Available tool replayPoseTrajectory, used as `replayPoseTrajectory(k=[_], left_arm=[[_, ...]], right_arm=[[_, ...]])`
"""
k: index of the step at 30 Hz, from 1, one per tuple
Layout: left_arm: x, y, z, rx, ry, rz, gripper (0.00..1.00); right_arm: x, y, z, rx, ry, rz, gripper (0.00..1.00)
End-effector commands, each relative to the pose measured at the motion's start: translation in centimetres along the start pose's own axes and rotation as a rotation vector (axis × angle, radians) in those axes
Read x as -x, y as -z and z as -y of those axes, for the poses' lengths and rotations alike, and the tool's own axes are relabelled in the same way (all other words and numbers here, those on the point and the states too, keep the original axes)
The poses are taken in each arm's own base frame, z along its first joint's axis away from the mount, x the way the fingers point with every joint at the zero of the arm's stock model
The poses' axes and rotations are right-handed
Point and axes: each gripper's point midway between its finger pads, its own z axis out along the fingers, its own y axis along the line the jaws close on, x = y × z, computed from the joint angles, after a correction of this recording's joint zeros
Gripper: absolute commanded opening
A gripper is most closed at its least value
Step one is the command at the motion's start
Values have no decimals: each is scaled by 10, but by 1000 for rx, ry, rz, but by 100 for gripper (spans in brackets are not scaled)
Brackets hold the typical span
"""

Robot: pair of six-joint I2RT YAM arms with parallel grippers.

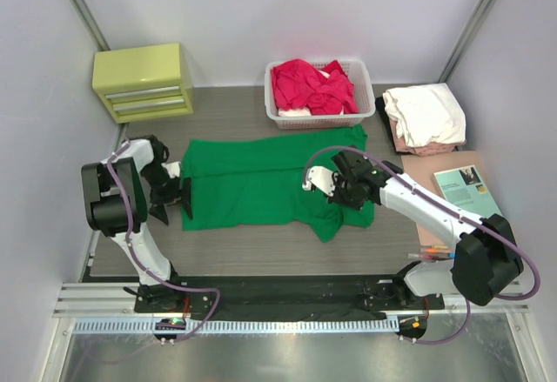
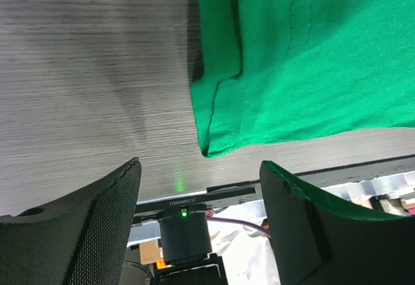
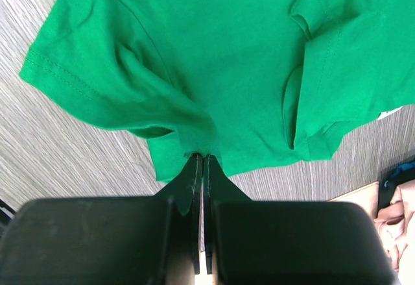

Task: Fold and stack the t-shirts

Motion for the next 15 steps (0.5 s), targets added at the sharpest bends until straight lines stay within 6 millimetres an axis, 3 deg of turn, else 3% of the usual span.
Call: replayPoseTrajectory(k=[1, 5, 13, 15], left_arm=[[2, 2, 1, -25, 12, -8, 74], [0, -9, 21, -154, 17, -65, 72], [-4, -20, 31, -216, -1, -113, 68], [-3, -17, 32, -209, -7, -98, 51]], right_arm=[[17, 5, 10, -36, -4, 68, 1], [17, 3, 9, -27, -9, 65, 1], [17, 3, 9, -30, -13, 67, 1], [20, 4, 10, -31, -10, 72, 1]])
